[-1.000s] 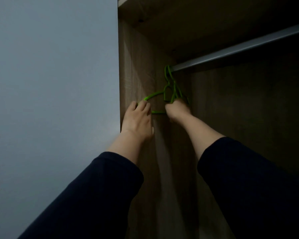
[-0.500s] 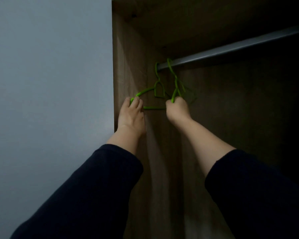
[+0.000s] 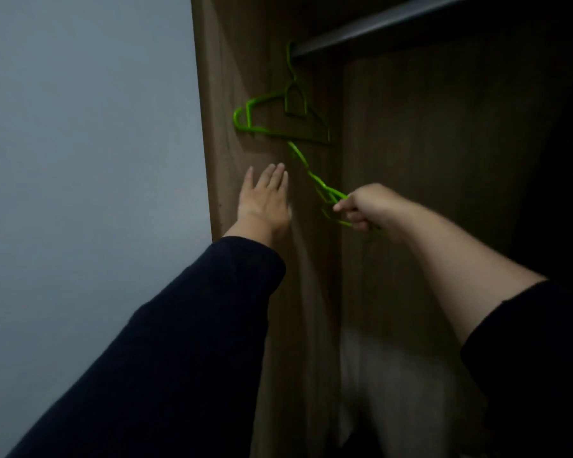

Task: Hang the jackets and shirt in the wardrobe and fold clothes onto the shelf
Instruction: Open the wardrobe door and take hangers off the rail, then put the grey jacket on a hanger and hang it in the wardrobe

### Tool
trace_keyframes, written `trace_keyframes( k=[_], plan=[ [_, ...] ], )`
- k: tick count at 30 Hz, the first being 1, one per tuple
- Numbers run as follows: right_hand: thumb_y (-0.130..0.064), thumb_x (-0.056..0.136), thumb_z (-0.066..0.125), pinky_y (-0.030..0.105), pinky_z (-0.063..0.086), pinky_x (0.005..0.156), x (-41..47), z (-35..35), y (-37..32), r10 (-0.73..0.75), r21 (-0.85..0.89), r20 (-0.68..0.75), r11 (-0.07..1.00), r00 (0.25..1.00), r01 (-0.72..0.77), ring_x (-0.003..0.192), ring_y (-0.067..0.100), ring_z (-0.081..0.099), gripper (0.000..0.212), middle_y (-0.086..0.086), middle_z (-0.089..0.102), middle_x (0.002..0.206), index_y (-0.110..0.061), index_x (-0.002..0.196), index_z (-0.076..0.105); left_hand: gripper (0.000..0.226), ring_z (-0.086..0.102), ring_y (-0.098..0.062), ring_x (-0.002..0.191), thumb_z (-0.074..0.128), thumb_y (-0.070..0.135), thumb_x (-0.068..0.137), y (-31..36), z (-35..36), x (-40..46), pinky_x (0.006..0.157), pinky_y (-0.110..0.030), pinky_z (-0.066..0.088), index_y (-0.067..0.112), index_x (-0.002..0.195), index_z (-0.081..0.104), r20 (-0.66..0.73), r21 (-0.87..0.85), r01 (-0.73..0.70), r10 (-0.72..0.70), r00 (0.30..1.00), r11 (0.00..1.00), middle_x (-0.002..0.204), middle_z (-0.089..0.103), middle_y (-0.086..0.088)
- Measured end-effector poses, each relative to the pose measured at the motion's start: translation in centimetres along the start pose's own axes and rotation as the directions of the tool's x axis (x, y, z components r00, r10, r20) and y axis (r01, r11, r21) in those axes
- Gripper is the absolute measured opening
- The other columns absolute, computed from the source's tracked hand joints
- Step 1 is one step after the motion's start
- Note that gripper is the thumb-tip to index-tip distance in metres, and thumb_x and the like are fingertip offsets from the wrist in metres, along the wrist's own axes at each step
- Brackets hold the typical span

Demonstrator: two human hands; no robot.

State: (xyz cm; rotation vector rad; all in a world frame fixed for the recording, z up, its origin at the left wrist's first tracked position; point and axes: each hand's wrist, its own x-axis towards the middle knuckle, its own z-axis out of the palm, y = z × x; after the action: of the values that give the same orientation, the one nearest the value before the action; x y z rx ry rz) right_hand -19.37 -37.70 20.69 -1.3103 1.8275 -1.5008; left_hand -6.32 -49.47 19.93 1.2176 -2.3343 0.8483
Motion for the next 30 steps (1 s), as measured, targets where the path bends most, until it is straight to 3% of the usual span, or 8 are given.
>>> trace_keyframes(
  k=[3,5,7,11,14,18,25,30],
  plan=[
    [-0.011,0.101,0.034,0.013,0.015,0.026,-3.3,-2.2,0.2,0.06,0.052,0.213,0.996,0.975,-0.072,0.023,0.002,0.018,0.031,-0.005,0.027,0.035,-0.005,0.076,0.052,0.06,0.003,-0.021,0.149,0.019,0.038,0.103,4.2,1.3,-1.6,0.119,-0.046,0.005,0.011,0.153,0.0,0.14,-0.639,0.219,-0.168,0.976,0.738,0.161,0.003,-0.006],
    [-0.022,0.104,0.032,0.013,0.012,0.028,-5.3,-3.0,0.9,0.109,0.024,0.321,0.992,0.941,-0.123,0.024,0.002,0.016,0.036,-0.009,0.026,0.033,-0.006,0.079,0.053,0.059,0.011,-0.024,0.148,0.018,0.039,0.103,6.0,1.9,-2.9,0.12,-0.045,0.01,0.01,0.153,0.003,0.223,-0.833,0.344,-0.304,0.926,0.434,0.16,0.013,-0.01],
    [-0.027,0.104,0.033,0.014,0.011,0.03,-7.0,-3.3,2.1,0.157,-0.009,0.393,0.986,0.906,-0.167,0.025,0.002,0.017,0.036,-0.009,0.026,0.035,-0.008,0.081,0.054,0.058,0.017,-0.024,0.147,0.014,0.04,0.103,6.6,2.6,-4.6,0.12,-0.041,0.012,0.009,0.152,0.013,0.258,-0.878,0.385,-0.397,0.881,0.285,0.158,0.019,-0.01],
    [-0.027,0.102,0.037,0.015,0.012,0.04,-9.8,-3.8,4.0,0.207,0.004,0.501,0.97,0.841,-0.242,0.026,0.003,0.019,0.032,-0.009,0.027,0.037,-0.011,0.081,0.055,0.055,0.053,-0.026,0.116,0.015,0.036,0.104,6.8,3.4,-9.8,0.093,-0.028,0.037,0.007,0.114,0.06,0.249,-0.888,0.382,-0.43,0.868,0.257,0.119,0.061,-0.012],
    [-0.022,0.102,0.036,0.017,0.026,0.048,-11.8,-3.6,4.5,0.261,-0.179,0.57,0.965,0.779,-0.192,0.035,0.007,0.033,0.029,-0.006,0.036,0.043,-0.01,0.084,0.055,0.048,0.058,-0.035,0.105,0.021,0.035,0.104,7.3,3.9,-14.5,0.091,-0.037,0.044,0.003,0.103,0.057,0.208,-0.893,0.376,-0.515,0.832,0.247,0.11,0.062,-0.023],
    [-0.026,0.103,0.035,0.028,0.036,0.057,-14.2,-0.4,4.7,0.367,-0.607,0.574,0.791,0.732,0.079,0.049,0.014,0.038,0.034,0.001,0.04,0.06,-0.013,0.079,0.056,0.04,0.057,-0.033,0.106,0.026,0.032,0.104,8.8,2.7,-21.4,0.09,-0.037,0.042,0.007,0.103,0.057,0.144,-0.838,0.386,-0.526,0.838,0.386,0.111,0.063,-0.018],
    [-0.044,0.102,0.03,0.023,0.031,0.051,-18.9,9.1,5.3,0.275,-0.606,0.717,0.7,0.641,0.378,0.05,0.015,0.032,0.045,0.002,0.041,0.065,-0.015,0.077,0.052,0.038,0.057,-0.037,0.098,0.022,0.035,0.104,4.7,0.1,-32.6,0.079,-0.04,0.041,0.012,0.095,0.051,0.166,-0.658,0.575,-0.651,0.741,0.486,0.1,0.063,-0.017],
    [-0.046,0.102,0.015,0.028,0.038,0.06,-25.8,18.5,4.5,0.157,-0.417,0.879,0.711,0.45,0.567,0.058,0.022,0.049,0.044,0.008,0.053,0.078,-0.015,0.1,0.047,0.04,0.056,-0.036,0.098,0.023,0.035,0.104,-1.4,-2.9,-42.0,0.076,-0.038,0.039,0.01,0.1,0.053,0.216,-0.486,0.726,-0.738,0.64,0.487,0.103,0.064,-0.017]
  ],
)
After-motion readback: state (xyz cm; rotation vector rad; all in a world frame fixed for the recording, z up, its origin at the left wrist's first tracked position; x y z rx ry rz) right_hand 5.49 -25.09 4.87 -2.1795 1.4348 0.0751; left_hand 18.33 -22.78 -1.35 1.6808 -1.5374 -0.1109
